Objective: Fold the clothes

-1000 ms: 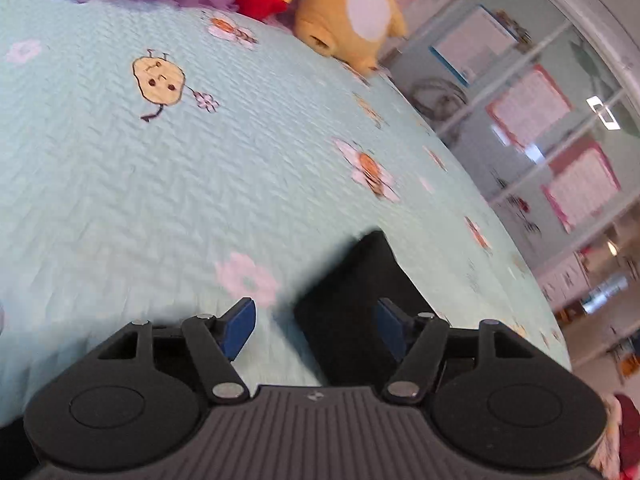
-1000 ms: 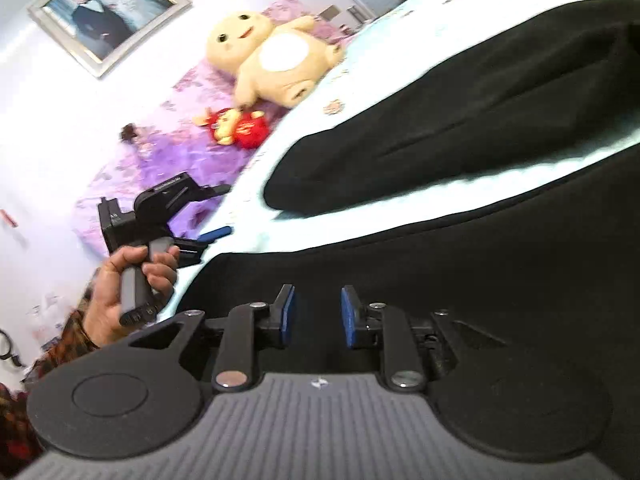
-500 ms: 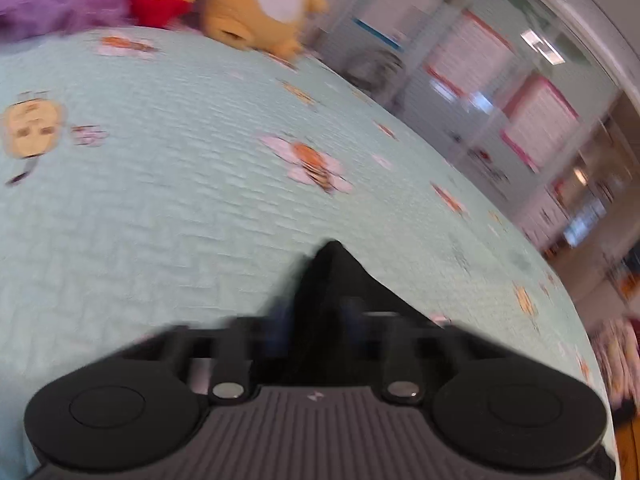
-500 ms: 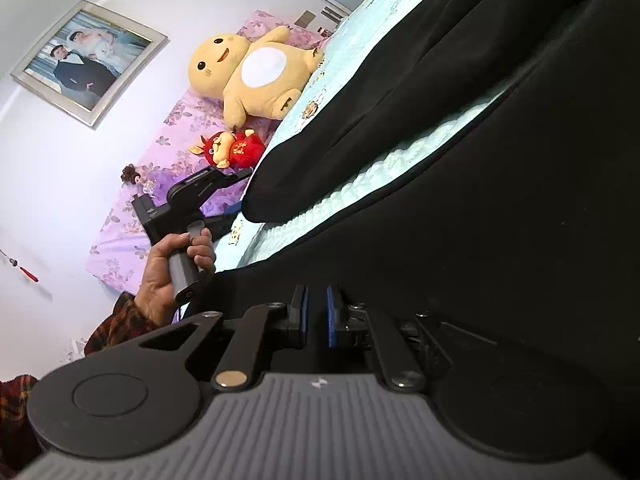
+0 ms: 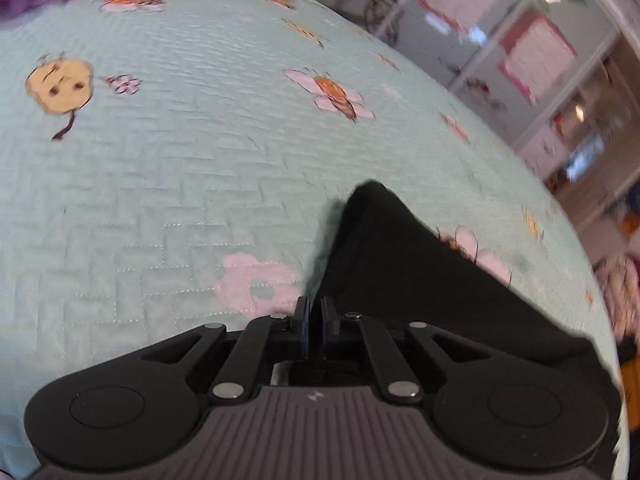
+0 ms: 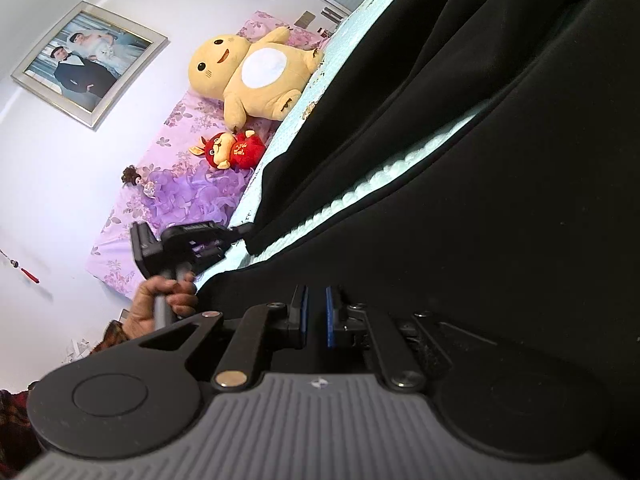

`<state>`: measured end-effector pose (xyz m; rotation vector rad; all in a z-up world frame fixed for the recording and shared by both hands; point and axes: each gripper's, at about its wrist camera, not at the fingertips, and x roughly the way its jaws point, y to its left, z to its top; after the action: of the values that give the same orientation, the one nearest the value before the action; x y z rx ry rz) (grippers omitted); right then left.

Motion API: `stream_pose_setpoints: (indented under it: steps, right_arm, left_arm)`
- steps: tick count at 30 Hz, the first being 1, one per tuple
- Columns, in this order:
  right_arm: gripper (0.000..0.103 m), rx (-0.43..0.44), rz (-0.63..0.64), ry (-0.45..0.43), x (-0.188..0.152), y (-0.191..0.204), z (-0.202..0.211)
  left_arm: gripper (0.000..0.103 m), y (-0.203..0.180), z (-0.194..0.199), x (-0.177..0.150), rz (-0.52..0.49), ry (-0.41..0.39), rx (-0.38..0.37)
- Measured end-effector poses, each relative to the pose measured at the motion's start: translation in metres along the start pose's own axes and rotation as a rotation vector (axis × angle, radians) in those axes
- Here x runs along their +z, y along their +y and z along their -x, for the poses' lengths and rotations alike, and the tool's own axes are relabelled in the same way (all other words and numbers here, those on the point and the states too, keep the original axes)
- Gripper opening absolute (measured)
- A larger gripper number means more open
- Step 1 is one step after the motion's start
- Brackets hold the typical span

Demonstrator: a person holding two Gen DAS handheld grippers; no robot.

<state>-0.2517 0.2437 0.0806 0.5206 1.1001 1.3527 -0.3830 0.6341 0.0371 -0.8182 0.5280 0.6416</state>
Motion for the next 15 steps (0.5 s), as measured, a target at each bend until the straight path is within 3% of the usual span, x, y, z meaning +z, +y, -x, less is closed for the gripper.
stream_pose_setpoints:
  steps: [4, 6, 8, 13, 15]
  right_arm:
    - [0.007, -0.003, 0.002, 0.001, 0.0, 0.0, -0.001]
    - [0.007, -0.002, 0.001, 0.0, 0.001, 0.0, -0.002]
    - [0.007, 0.0, 0.0, -0.001, 0.001, 0.001, -0.002]
    - [0.007, 0.009, -0.005, -0.003, 0.001, 0.0, -0.004]
    - [0.007, 0.01, -0.005, -0.004, 0.002, -0.001, -0.004]
  left_arm:
    - [0.008, 0.001, 0.022, -0.002, 0.139, -0.137, 0.039]
    - [0.019, -0.004, 0.038, -0.01, 0.176, -0.175, 0.051]
    - [0.046, -0.01, 0.051, -0.024, 0.211, -0.189, 0.047]
    - [0.064, -0.03, 0.061, -0.056, 0.315, -0.21, 0.069]
    - [0.066, -0.038, 0.049, -0.058, 0.349, -0.197, 0.063]
